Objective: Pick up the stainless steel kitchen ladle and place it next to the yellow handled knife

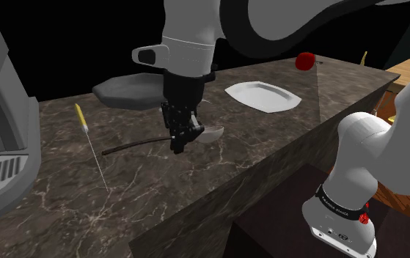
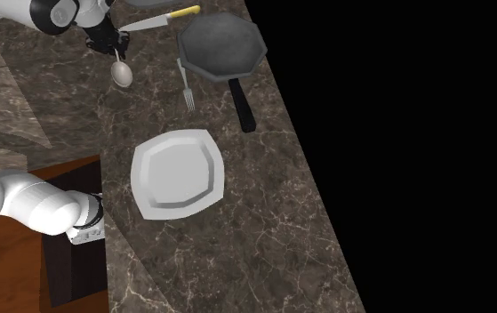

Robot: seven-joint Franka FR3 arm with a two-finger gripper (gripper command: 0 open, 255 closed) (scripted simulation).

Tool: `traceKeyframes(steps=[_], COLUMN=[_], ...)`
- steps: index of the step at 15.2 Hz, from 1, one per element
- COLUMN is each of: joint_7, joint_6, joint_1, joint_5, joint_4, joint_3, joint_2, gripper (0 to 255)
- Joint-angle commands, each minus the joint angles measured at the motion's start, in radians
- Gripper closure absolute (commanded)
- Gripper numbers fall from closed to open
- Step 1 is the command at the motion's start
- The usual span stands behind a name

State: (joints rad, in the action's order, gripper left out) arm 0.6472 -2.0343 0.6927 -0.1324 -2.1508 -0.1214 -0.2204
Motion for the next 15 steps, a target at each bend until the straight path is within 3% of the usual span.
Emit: traceKeyframes(steps=[1, 4, 12, 13, 15], joint_7=[0.002, 0.006, 0.006, 0.006, 0.006], joint_6=[-0.026, -0.071, -0.071, -0.071, -0.071], joint_1=[0.0, 0.001, 0.001, 0.001, 0.001], joint_5=[-0.001, -0.003, -0.003, -0.003, -0.003], joint_4=[-0.019, -0.053, -0.053, -0.053, -0.053], joint_3=[-0.001, -0.002, -0.002, -0.002, -0.002], joint_2=[0.007, 0.017, 0.017, 0.017, 0.017], gripper=[255, 255, 255, 0, 0])
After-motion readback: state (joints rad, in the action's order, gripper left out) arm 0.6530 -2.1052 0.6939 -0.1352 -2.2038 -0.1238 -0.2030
